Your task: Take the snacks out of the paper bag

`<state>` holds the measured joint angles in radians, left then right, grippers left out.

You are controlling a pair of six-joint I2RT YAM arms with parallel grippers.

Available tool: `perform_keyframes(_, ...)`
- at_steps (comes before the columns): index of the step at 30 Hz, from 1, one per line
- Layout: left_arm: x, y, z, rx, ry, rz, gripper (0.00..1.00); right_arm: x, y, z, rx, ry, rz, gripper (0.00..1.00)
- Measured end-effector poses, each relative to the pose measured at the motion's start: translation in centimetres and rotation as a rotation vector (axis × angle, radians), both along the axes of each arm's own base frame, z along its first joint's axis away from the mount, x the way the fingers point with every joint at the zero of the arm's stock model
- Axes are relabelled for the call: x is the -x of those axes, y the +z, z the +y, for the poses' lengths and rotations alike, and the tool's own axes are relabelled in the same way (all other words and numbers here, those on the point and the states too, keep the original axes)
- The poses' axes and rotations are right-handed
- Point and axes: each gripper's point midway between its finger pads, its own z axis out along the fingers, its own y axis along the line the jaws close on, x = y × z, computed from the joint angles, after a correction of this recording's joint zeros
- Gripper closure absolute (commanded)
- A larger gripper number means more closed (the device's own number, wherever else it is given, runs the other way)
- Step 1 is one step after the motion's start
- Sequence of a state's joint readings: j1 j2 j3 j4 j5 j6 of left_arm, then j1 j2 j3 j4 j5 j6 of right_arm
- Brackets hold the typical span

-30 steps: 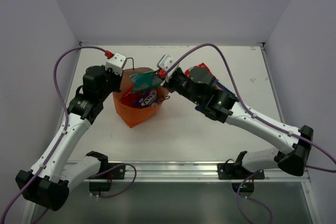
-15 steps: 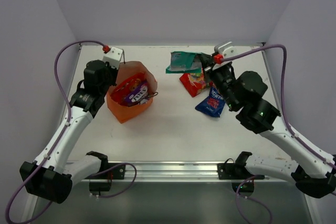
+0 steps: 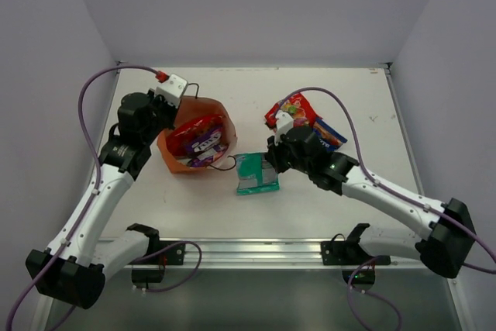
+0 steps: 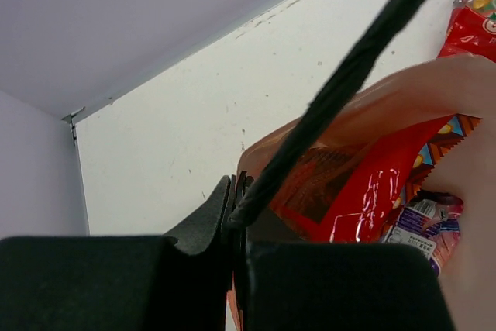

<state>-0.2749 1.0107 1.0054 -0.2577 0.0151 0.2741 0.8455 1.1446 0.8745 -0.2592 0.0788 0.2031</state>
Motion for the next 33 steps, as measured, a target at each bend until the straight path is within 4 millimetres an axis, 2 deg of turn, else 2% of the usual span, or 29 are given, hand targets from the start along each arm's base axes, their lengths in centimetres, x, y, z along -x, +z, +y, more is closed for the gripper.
perform_keyframes(3, 0.7, -0.6, -0.5, 0.009, -0.034, 0.008, 1.0, -2.6, -3.7, -0.3, 0.027, -0.07, 0.106, 0.99)
perform_keyframes(4, 0.9, -0.8, -0.6, 0.011, -0.046, 0.011, 1.0, -3.4, -4.7, -0.7, 0.039, -0.097, 0.131, 0.81)
perform_keyframes(6, 1.2, -0.9, -0.9, 0.015, -0.066, 0.017, 1.0, -5.1, -6.4, -1.9, 0.068, -0.163, 0.178, 0.63)
perform_keyframes(7, 1.3, -0.9, -1.1, 0.019, -0.075, 0.016, 1.0, -5.8, -6.5, -2.3, 0.075, -0.187, 0.187, 0.52)
perform_keyframes(8, 1.4, -0.8, -1.2, 0.022, -0.083, 0.014, 1.0, -6.3, -6.1, -2.5, 0.079, -0.197, 0.186, 0.48)
perform_keyframes(10, 1.7, -0.9, -1.4, 0.027, -0.095, 0.014, 1.0, -7.1, -3.8, -2.0, 0.076, -0.182, 0.141, 0.45)
perform_keyframes(13, 2.0, -0.9, -1.7, 0.034, -0.114, 0.015, 1.0, -7.6, 2.1, 0.0, 0.037, -0.092, -0.025, 0.42)
perform_keyframes(15, 2.1, -0.9, -1.9, 0.04, -0.122, 0.019, 1.0, -6.3, 6.9, 1.6, 0.011, 0.02, -0.177, 0.42)
perform_keyframes(18, 2.2, -0.9, -2.1, 0.044, -0.135, 0.022, 1.0, -3.2, 13.3, 4.2, -0.043, 0.216, -0.4, 0.41)
perform_keyframes(20, 2.2, -0.9, -2.3, 0.046, -0.143, 0.021, 1.0, -1.9, 15.8, 5.5, -0.058, 0.327, -0.504, 0.43)
perform_keyframes(22, 2.4, -0.9, -2.5, 0.048, -0.153, 0.022, 1.0, -1.7, 17.0, 6.6, -0.049, 0.401, -0.567, 0.44)
perform_keyframes(25, 2.5, -0.9, -2.7, 0.05, -0.166, 0.026, 1.0, -2.0, 16.1, 9.0, 0.005, 0.527, -0.597, 0.44)
perform_keyframes(30, 2.7, -1.0, -3.0, 0.054, -0.189, 0.039, 1.0, -1.6, 11.4, 13.4, 0.137, 0.748, -0.547, 0.46)
perform_keyframes(33, 2.8, -0.9, -3.2, 0.054, -0.196, 0.05, 1.0, -0.8, 8.1, 14.8, 0.21, 0.845, -0.511, 0.48)
